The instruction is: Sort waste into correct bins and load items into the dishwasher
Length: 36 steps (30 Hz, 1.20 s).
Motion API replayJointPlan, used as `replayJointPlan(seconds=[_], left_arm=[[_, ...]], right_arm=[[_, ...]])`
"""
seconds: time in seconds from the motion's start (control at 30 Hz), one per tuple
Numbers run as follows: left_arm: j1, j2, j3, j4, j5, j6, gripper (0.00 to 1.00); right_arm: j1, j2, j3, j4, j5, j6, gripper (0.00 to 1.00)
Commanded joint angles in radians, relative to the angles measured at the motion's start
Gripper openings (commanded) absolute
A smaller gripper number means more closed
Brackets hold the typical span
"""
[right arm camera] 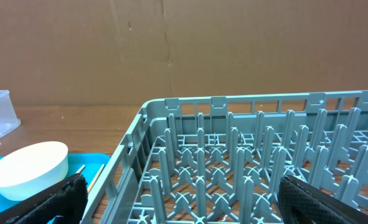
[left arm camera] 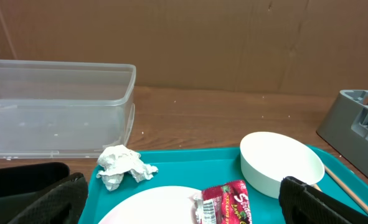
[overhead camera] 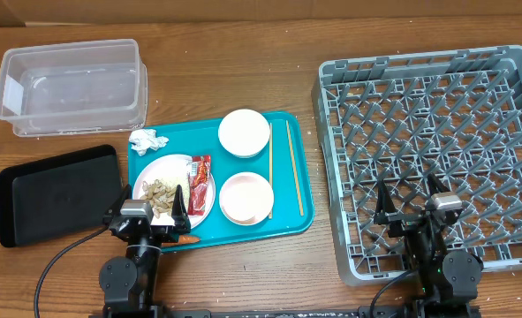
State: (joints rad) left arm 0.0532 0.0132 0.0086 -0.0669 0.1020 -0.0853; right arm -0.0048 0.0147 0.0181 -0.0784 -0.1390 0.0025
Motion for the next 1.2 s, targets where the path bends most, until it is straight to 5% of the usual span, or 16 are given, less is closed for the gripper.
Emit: replayJointPlan(seconds=[0.0, 0.13, 0.6, 1.17], left_arm=[[0.005, -0.006, -0.004, 0.0, 0.022, -0.034, 1.0], [0.005, 0.015, -0.001, -0.003, 0.023, -0.11, 1.0], [0.005, 0.304, 0.324, -0.201, 0.019, -0.071, 1.0], [0.005, 1.052, 1.134, -0.887, 0.022, -0.004, 1.0]], right_arm=[[0.005, -0.007, -0.01, 0.005, 0.005, 0.103, 1.0], [0.005, 0.01, -0.01, 0.005, 0.005, 0.338, 1.0], [0.004, 0.178, 0.273, -0.237, 0.027, 0.342, 1.0], [0.004, 0.88, 1.014, -0.951, 0.026, 0.329, 1.0]])
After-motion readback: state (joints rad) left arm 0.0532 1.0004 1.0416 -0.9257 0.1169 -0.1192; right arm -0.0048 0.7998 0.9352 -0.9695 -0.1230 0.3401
